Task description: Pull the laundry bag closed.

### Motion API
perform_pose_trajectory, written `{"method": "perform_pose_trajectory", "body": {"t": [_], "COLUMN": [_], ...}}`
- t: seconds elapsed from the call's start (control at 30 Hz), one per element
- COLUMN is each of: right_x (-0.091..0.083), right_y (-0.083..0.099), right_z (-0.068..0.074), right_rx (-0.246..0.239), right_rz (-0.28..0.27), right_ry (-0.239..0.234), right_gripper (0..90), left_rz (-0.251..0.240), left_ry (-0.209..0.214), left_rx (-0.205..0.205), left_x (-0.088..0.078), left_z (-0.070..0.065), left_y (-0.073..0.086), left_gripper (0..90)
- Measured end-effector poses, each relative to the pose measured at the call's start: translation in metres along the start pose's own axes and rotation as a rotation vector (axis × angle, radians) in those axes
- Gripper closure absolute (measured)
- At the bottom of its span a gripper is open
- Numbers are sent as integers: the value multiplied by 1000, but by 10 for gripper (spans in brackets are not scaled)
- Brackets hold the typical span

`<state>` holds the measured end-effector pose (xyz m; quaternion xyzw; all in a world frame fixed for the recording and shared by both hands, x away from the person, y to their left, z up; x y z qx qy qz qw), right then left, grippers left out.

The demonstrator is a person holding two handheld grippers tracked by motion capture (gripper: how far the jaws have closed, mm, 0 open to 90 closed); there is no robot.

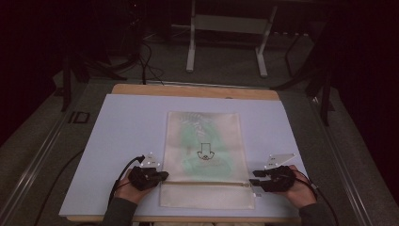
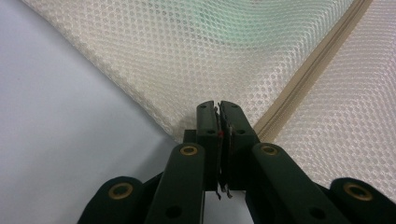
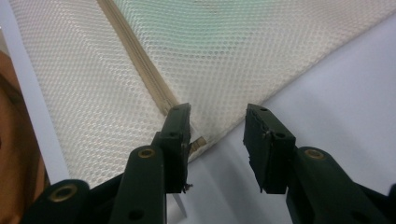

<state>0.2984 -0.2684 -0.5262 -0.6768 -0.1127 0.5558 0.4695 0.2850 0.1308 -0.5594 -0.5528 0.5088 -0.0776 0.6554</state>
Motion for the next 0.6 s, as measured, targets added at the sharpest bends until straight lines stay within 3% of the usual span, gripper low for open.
{"method": "perform_pose_trajectory", "body": {"t": [0.4, 0.6], "right_x": [-3, -4], "right_y": [4, 8], "right_z": [-9, -16], "right_rx": [38, 59], "right_rz": [-28, -50], "right_ry": [41, 77], "right_gripper": [587, 550], "left_rz": [-35, -73], "left_ry": [-18, -54], "left_rx": [2, -15], "left_x": [-5, -11], "left_z": [2, 7], "left_y": [-2, -3], "left_gripper": [859, 851]}}
Point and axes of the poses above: each handheld gripper's, and its own axes: x roughly forward along the jaws, y roughly out of its underside, z roughly to its left, the point moved 4 cm from there along x, roughly forward along the jaws, and after that the axes turned 11 degrees about -z, right-handed, at the moved point
